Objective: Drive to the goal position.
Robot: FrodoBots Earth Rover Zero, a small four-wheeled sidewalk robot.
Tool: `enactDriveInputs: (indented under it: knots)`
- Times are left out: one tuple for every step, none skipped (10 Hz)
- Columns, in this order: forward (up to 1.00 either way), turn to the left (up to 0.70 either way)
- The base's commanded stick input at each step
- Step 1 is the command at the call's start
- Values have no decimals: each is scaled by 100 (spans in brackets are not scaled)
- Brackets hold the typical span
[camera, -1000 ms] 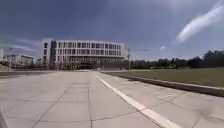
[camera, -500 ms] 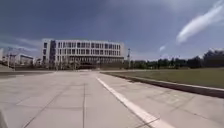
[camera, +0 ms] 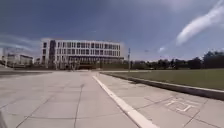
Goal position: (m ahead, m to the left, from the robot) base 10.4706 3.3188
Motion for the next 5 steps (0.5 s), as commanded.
enactDriveInputs:
  knots:
    - [70,34]
    - [70,8]
    - [70,2]
    - [70,1]
    - [70,0]
